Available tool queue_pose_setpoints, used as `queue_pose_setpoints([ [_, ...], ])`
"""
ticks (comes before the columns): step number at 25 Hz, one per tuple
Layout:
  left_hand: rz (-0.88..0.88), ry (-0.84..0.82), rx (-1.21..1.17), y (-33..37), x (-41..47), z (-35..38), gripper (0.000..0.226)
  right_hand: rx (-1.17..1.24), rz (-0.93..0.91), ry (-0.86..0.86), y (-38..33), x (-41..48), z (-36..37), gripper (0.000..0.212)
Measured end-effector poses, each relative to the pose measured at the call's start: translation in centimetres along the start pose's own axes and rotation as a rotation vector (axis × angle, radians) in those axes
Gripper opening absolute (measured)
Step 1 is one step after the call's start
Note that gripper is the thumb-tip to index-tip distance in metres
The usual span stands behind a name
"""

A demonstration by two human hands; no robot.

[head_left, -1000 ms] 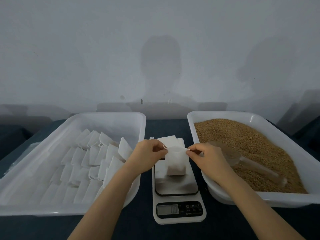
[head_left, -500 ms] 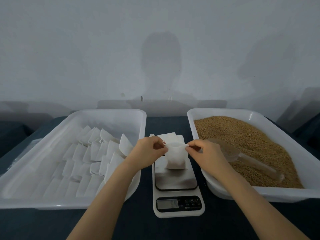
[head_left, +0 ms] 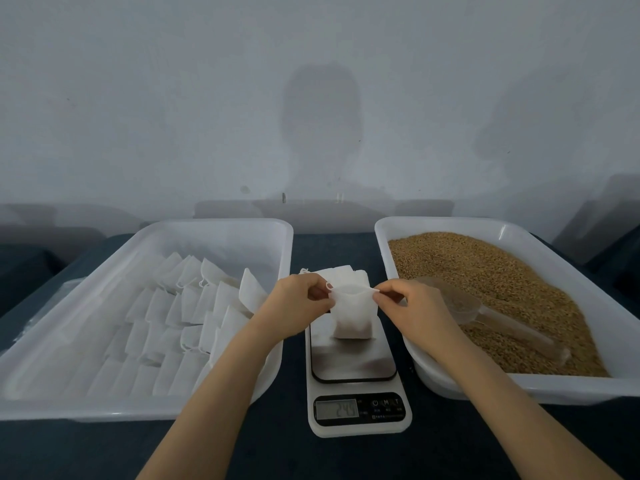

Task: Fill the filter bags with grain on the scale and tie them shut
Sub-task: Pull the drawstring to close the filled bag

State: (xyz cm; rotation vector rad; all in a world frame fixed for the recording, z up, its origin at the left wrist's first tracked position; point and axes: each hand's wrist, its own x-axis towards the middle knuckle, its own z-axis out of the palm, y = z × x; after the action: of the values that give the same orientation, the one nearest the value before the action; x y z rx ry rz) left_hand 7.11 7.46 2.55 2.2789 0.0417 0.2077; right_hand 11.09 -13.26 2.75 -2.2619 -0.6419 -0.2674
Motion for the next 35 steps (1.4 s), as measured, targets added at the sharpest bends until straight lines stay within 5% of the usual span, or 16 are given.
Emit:
queue_pose_setpoints([
  [25,0.016,-0.020,0.041,-0.3,0.1,0.0,0.016,0.000,-0.036,0.027,0.3,0.0,0.2,0.011],
  [35,-0.009,-0.154,0.015,1.2,-0.3,0.7,0.070,0.192,-0.100,-0.089,-0.6,-0.4,-0.3,0.009],
])
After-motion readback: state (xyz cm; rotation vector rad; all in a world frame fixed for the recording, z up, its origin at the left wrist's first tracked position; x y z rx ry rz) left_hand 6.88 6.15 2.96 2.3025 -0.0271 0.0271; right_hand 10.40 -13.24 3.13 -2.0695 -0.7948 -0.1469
